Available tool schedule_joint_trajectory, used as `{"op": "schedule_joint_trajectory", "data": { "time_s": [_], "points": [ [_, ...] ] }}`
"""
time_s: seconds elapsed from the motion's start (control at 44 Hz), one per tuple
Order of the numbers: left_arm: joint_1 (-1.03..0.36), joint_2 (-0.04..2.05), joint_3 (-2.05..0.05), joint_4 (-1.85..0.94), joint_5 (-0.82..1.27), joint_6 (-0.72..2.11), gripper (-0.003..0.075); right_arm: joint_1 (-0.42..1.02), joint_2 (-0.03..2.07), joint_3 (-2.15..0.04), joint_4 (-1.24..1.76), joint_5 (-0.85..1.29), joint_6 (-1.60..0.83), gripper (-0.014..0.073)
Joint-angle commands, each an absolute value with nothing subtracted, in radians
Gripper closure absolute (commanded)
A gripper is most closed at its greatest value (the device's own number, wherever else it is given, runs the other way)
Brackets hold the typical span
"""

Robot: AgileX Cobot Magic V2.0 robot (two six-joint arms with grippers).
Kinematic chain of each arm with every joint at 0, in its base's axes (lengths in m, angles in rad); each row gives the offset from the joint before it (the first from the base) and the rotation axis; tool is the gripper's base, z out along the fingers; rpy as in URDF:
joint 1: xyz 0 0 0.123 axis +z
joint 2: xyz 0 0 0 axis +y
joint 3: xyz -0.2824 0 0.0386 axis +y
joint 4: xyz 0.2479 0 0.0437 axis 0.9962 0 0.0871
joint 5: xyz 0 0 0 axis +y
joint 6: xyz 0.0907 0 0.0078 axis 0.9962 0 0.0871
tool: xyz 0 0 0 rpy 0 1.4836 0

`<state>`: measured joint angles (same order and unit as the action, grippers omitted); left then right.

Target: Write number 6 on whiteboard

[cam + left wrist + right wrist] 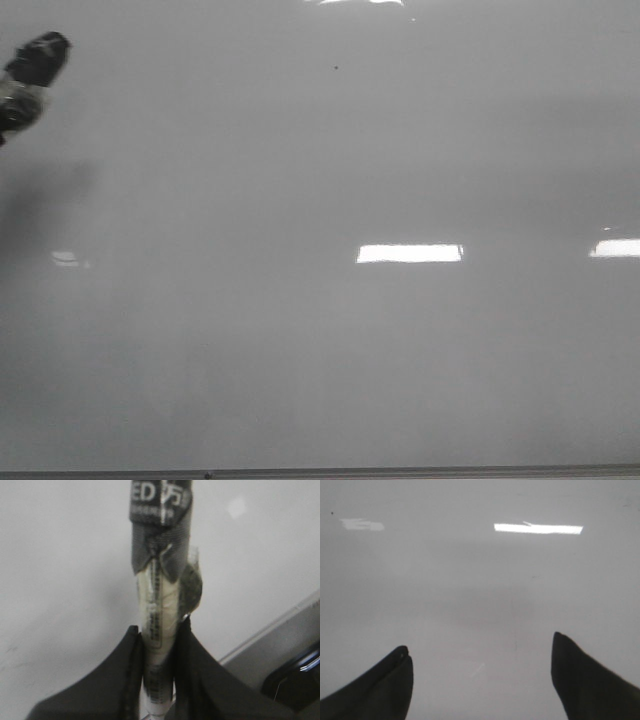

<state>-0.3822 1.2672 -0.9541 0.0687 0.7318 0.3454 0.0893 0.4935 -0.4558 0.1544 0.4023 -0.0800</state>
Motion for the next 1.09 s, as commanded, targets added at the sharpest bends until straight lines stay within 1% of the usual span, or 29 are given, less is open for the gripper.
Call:
{"op": "schedule_joint_trajectory", "data": {
  "time_s": [0.0, 0.159, 0.227, 0.363, 0.477, 0.545, 0.795, 0.931, 1.067],
  "points": [
    [-0.521, 1.240, -1.017, 0.115, 0.796, 0.427, 0.0741, 0.134, 0.567, -0.521, 0.162, 0.364, -0.106, 0.0003],
    [-0.720, 1.240, -1.036, 0.250, 0.891, 0.452, 0.0741, 0.297, 0.702, -0.624, 0.162, 0.490, -0.259, 0.0003],
    [-0.783, 1.240, -1.036, 0.279, 0.901, 0.452, 0.0741, 0.386, 0.772, -0.687, 0.162, 0.554, -0.313, 0.0003],
    [-0.862, 1.240, -1.036, 0.281, 0.892, 0.452, 0.0741, 0.556, 0.933, -0.827, 0.162, 0.686, -0.419, 0.0003],
    [-0.890, 1.240, -1.036, 0.281, 0.894, 0.452, 0.0741, 0.657, 1.080, -0.960, 0.162, 0.804, -0.454, 0.0003],
    [-0.891, 1.240, -1.036, 0.281, 0.895, 0.452, 0.0741, 0.698, 1.155, -1.031, 0.157, 0.832, -0.455, 0.0003],
    [-0.891, 1.240, -1.036, 0.281, 0.895, 0.452, 0.0741, 0.816, 1.316, -1.195, 0.144, 0.827, -0.516, 0.0003],
    [-0.891, 1.240, -1.036, 0.281, 0.895, 0.452, 0.0741, 0.840, 1.362, -1.252, 0.144, 0.787, -0.537, 0.0003],
    [-0.891, 1.240, -1.036, 0.279, 0.895, 0.452, 0.0741, 0.847, 1.394, -1.265, 0.144, 0.742, -0.549, 0.0003]
  ]
}}
